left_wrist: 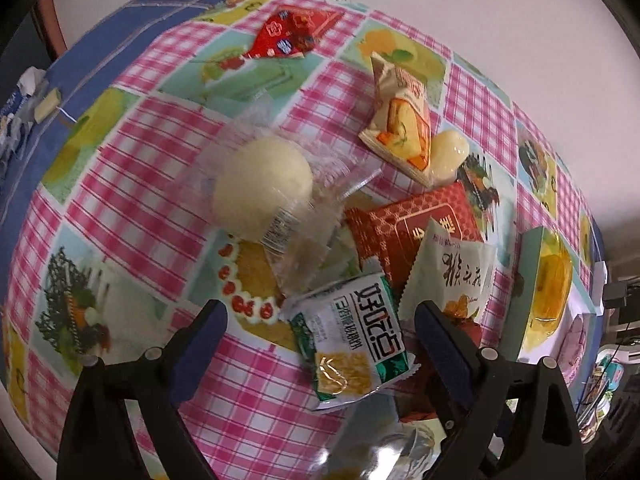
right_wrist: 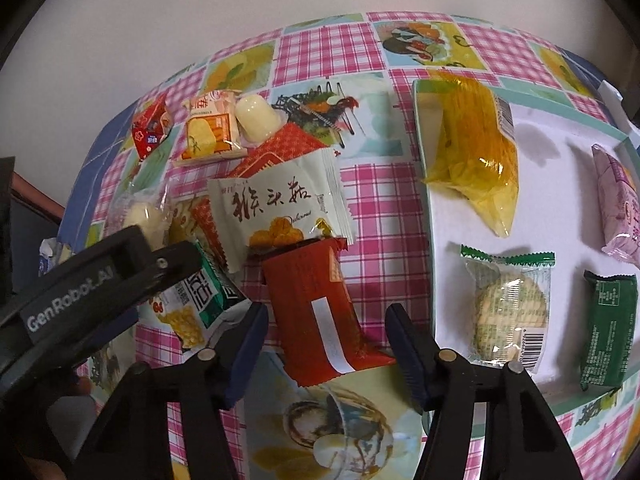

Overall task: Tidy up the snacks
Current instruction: 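Move both tools back toward the remaining snack pile, then grasp the white-green chip bag with the left tool while the right tool grasps the red cake pack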

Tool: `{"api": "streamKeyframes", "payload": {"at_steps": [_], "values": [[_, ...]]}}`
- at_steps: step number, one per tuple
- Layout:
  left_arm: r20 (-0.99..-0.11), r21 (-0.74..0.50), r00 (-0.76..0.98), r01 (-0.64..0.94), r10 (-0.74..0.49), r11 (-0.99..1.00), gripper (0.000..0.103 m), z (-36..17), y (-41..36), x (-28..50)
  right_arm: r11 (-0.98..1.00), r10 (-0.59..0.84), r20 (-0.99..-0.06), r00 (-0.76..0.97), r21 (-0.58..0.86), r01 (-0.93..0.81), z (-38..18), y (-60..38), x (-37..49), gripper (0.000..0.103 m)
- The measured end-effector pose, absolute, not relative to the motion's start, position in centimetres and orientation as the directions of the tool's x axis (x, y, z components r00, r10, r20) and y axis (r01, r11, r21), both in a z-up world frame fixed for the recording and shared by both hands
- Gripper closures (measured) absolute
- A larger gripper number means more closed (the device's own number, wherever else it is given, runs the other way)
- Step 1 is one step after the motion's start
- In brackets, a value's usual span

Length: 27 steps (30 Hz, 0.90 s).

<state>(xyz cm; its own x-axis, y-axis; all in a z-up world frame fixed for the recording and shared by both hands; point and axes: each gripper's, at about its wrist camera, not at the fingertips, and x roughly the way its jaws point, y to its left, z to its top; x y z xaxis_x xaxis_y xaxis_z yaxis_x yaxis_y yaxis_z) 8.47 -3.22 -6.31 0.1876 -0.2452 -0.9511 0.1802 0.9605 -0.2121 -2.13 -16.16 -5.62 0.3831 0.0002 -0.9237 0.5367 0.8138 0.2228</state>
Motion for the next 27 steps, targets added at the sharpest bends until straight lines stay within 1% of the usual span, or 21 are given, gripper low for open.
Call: {"api": "streamKeyframes", "payload": {"at_steps": [2,3,10,12,14,16,21,27], "values": [[-0.953,-0.211,0.18,0.187,-0.245,0.959,0.019,-6.8,-3.6,8.5,0.817,-0.001,-0.926,0.378,0.217,0.534,-5.7,-16.1,-2.1,0.039],[-0.955,-0.208,0.174,0.193,-0.242,0.959,0.022,-7.1,-3.8,8.5,0.819,-0.001,-0.927,0.376,0.215,0.533,-5.8,-16.1,-2.0,0.039],[-0.961,-0.187,0.163,0.205,-0.222,0.961,0.024,-7.8,-4.4,8.5,0.823,0.002,-0.931,0.364,0.208,0.529,-6.1,-15.8,-1.8,0.04],[-0.963,-0.177,0.166,0.196,-0.211,0.965,0.028,-7.8,-4.0,8.7,0.822,-0.002,-0.933,0.361,0.204,0.532,-6.1,-15.8,-1.8,0.043],[-0.964,-0.177,0.166,0.181,-0.208,0.967,0.035,-7.7,-3.6,8.9,0.82,0.004,-0.933,0.361,0.209,0.533,-6.2,-15.8,-1.9,0.047],[-0.965,-0.175,0.166,0.164,-0.202,0.971,0.036,-7.6,-2.8,9.1,0.823,-0.001,-0.933,0.359,0.203,0.531,-6.1,-15.8,-1.9,0.05],[-0.966,-0.166,0.17,0.164,-0.194,0.972,0.037,-7.6,-2.4,9.0,0.835,-0.019,-0.941,0.338,0.171,0.523,-6.5,-15.5,-1.8,0.054],[-0.973,-0.085,0.191,0.216,-0.128,0.973,0.037,-7.8,-3.8,8.4,0.86,-0.072,-0.946,0.316,0.101,0.499,-6.7,-14.6,-1.5,0.054]]}}
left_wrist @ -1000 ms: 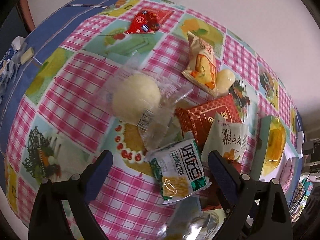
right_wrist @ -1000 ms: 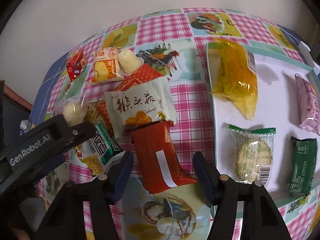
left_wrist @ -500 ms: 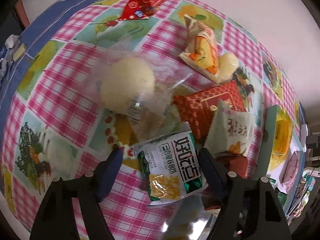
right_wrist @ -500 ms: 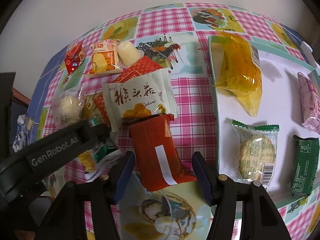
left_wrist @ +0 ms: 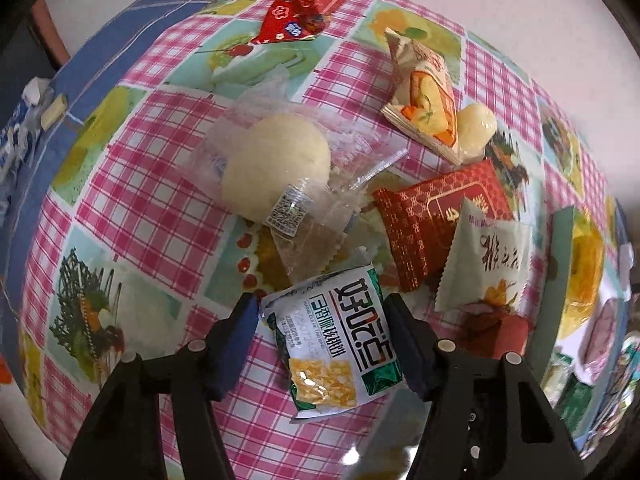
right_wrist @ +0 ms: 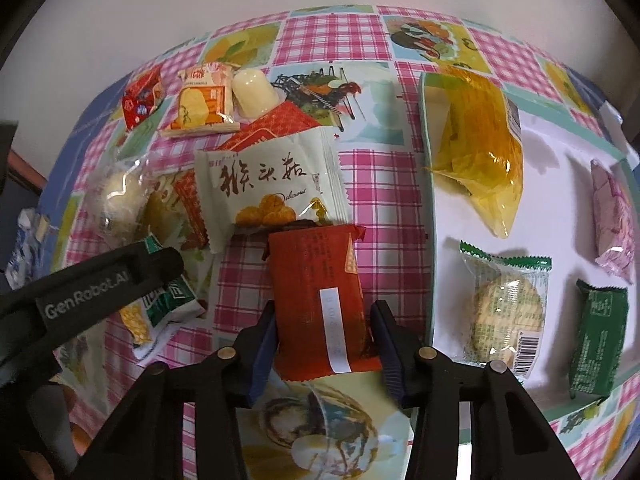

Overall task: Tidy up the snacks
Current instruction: 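Grasp the white-green chip bag with the left tool while the right tool grasps the red cake pack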

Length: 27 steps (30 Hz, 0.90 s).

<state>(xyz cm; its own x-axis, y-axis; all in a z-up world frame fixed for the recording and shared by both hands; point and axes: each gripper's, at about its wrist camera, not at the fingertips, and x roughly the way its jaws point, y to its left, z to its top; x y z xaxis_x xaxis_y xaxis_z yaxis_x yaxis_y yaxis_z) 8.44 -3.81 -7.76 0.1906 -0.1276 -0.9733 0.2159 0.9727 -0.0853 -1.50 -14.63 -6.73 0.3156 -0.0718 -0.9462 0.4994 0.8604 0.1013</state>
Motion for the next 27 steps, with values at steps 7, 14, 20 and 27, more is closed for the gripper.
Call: {"api": "streamKeyframes", "payload": {"at_steps": [7,14,20,27], "values": [[-0.973,0.005,0.224,0.268,-0.057,0.963,0.037,-8.1,-5.9,7.5,0.889,-0.14,-0.945,0.297,0.011,0.457,-7.0,-13.3,-1.1,0.054],[-0.972,0.005,0.226,0.269,-0.058,0.963,0.038,-8.0,-6.1,7.3,0.894,-0.158,-0.941,0.3,-0.007,0.447,-7.1,-12.8,-1.1,0.054],[-0.971,0.002,0.23,0.265,-0.061,0.964,0.042,-7.8,-5.5,7.1,0.895,-0.156,-0.941,0.302,-0.005,0.445,-7.1,-12.9,-1.1,0.054],[-0.973,-0.033,0.213,0.261,-0.091,0.965,0.044,-7.0,-4.8,7.3,0.889,-0.14,-0.942,0.306,0.016,0.457,-6.8,-13.5,-1.5,0.059]]}}
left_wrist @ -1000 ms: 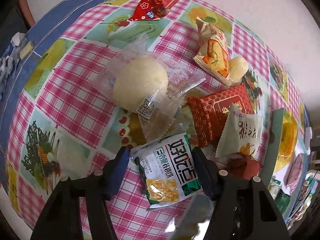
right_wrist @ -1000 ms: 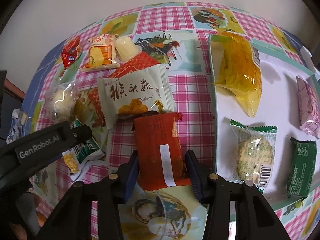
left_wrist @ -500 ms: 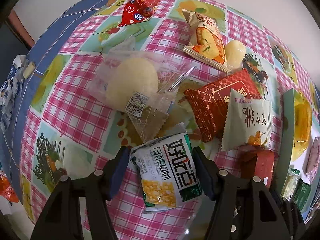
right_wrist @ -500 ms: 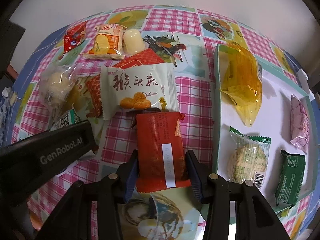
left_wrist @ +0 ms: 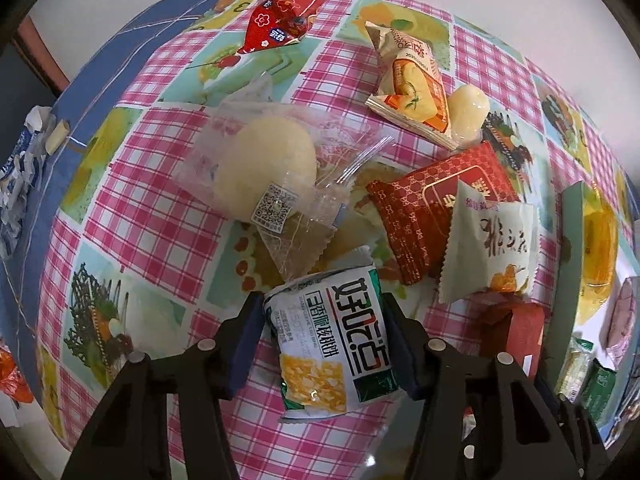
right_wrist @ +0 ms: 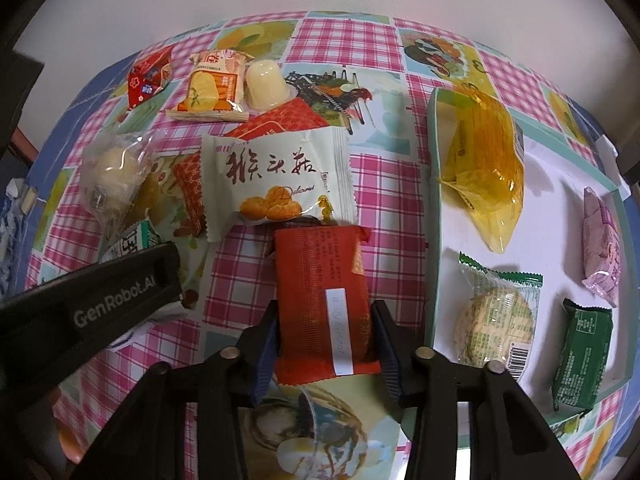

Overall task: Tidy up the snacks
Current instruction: 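Grasp the white-green chip bag with the left tool while the right tool grasps the red cake pack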

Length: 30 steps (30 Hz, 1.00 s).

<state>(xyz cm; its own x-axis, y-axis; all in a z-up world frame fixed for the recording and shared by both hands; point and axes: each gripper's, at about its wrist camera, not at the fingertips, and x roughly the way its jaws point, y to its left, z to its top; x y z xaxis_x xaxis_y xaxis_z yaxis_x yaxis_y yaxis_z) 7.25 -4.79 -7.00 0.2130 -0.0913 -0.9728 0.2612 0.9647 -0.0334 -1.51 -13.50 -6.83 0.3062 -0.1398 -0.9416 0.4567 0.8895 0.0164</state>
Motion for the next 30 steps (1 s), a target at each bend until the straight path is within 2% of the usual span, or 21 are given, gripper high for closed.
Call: {"api": "streamKeyframes", "payload": {"at_steps": [7,15,18,19,20,21,30], "values": [[-0.97,-0.115,0.183,0.246,-0.163,0.962,0.045,-6.2,-4.0,7.5,0.866,-0.085,-0.942,0.324,0.091,0.492,-6.4,-14.8,-1.9,0.06],[-0.946,-0.161,0.234,0.264,-0.225,0.951,0.045,-2.8,-3.6,7.2,0.835,-0.08,-0.915,0.397,0.155,0.527,-3.8,-16.6,-2.8,0.06],[-0.936,-0.169,0.256,0.279,-0.243,0.945,0.045,-1.6,-3.9,6.8,0.827,-0.102,-0.907,0.408,0.151,0.542,-3.0,-16.8,-3.3,0.061],[-0.932,-0.171,0.263,0.287,-0.249,0.943,0.045,-1.2,-4.1,6.6,0.823,-0.115,-0.906,0.408,0.142,0.549,-2.8,-17.1,-3.5,0.063],[-0.929,-0.172,0.269,0.296,-0.255,0.94,0.045,-0.8,-4.4,6.4,0.82,-0.12,-0.905,0.409,0.142,0.554,-2.7,-17.3,-3.6,0.07],[-0.926,-0.173,0.275,0.305,-0.26,0.937,0.045,-0.5,-4.7,6.2,0.814,-0.118,-0.902,0.415,0.152,0.561,-2.6,-17.7,-3.8,0.071],[-0.928,-0.146,0.275,0.357,-0.253,0.922,0.045,-0.5,-6.8,4.8,0.769,-0.093,-0.891,0.444,0.218,0.6,-2.1,-20.0,-5.6,0.071]]}}
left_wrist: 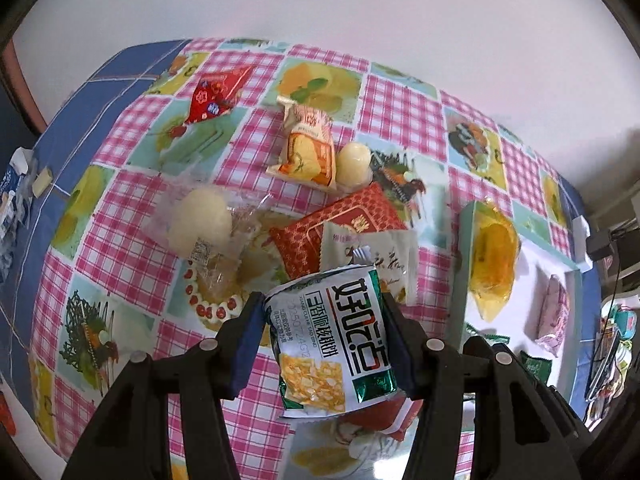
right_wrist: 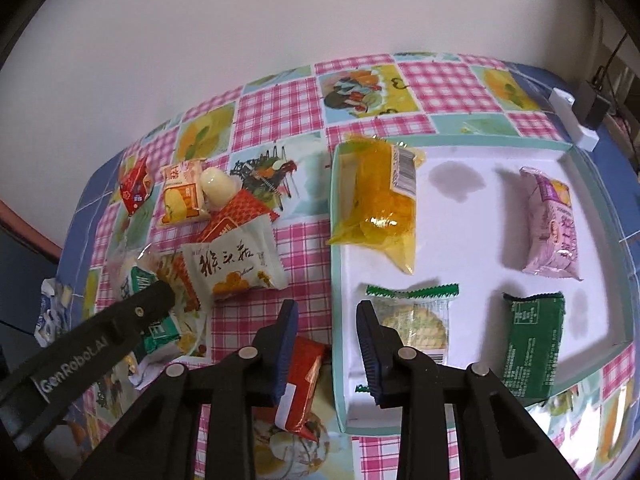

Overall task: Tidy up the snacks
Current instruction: 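Grasp the white-green chip bag with the left tool while the right tool grasps the red cake pack, then lift both held packs up from the snack pile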

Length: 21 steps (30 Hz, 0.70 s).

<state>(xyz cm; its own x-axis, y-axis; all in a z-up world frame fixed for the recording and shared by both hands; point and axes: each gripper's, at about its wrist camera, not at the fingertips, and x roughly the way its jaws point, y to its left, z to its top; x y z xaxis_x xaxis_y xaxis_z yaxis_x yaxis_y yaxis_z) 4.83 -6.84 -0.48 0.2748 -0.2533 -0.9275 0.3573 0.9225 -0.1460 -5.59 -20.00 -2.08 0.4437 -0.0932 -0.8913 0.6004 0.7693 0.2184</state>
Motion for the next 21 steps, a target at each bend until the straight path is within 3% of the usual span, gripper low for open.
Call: {"api": "streamKeyframes", "payload": {"at_steps": [12,21], "values": [[-0.974,-0.095,0.172,0.293,-0.15,0.952,0.045,-4.2,-4.2,6.0,0.791,0.049,-0.934,0.354,0.253,0.557,-4.9,-17.6,-4.6,0.069],[-0.976,-0.123,0.14,0.276,-0.166,0.953,0.045,-4.9,-3.6,6.5,0.816,0.078,-0.94,0.333,0.252,0.52,-4.9,-15.9,-4.0,0.056]]}}
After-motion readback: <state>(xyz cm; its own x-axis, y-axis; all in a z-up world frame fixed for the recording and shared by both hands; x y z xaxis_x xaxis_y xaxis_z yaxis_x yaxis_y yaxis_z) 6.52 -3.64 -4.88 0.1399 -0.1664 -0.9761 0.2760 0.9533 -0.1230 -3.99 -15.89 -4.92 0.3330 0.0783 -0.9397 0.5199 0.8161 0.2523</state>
